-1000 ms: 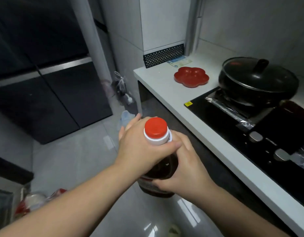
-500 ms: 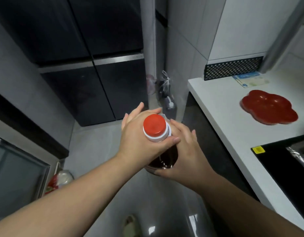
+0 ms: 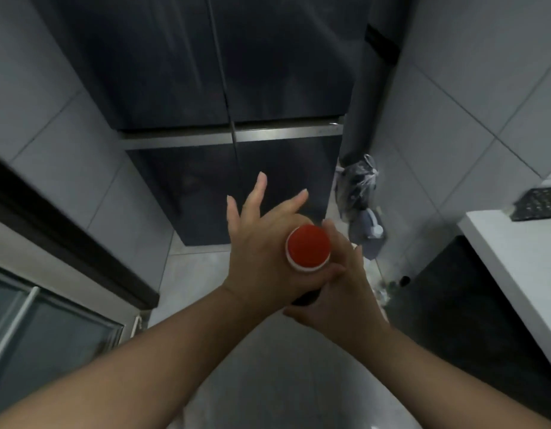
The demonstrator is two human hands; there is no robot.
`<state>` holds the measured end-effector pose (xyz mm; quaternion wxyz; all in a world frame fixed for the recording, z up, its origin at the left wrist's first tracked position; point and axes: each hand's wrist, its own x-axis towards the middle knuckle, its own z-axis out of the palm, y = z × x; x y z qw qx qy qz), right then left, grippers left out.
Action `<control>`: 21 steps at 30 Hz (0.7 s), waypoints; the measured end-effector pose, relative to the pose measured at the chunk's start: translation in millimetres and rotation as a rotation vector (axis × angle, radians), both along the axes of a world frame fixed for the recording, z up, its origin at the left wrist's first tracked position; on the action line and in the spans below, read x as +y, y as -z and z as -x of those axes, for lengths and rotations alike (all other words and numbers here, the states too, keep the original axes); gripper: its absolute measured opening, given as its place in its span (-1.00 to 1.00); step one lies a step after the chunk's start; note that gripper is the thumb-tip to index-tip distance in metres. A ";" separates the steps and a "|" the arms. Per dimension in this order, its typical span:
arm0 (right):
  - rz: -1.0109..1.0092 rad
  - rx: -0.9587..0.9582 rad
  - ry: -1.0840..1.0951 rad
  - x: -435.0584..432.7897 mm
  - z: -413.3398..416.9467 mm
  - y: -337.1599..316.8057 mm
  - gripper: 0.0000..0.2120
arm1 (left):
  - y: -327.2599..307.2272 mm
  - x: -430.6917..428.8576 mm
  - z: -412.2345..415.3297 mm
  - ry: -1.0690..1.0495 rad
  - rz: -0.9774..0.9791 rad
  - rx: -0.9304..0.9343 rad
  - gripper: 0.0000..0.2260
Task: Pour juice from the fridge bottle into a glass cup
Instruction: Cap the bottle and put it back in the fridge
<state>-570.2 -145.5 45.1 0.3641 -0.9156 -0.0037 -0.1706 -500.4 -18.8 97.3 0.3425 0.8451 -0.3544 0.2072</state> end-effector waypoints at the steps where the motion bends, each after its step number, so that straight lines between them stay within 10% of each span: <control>1: -0.003 0.006 -0.023 2.1 -18.2 -1.4 0.29 | 1.8 3.5 -16.9 -0.020 -0.006 0.012 -0.51; 21: 0.137 0.208 -0.407 -8.7 -369.9 53.3 0.13 | 49.1 25.3 -334.3 -0.368 -0.060 0.206 -0.39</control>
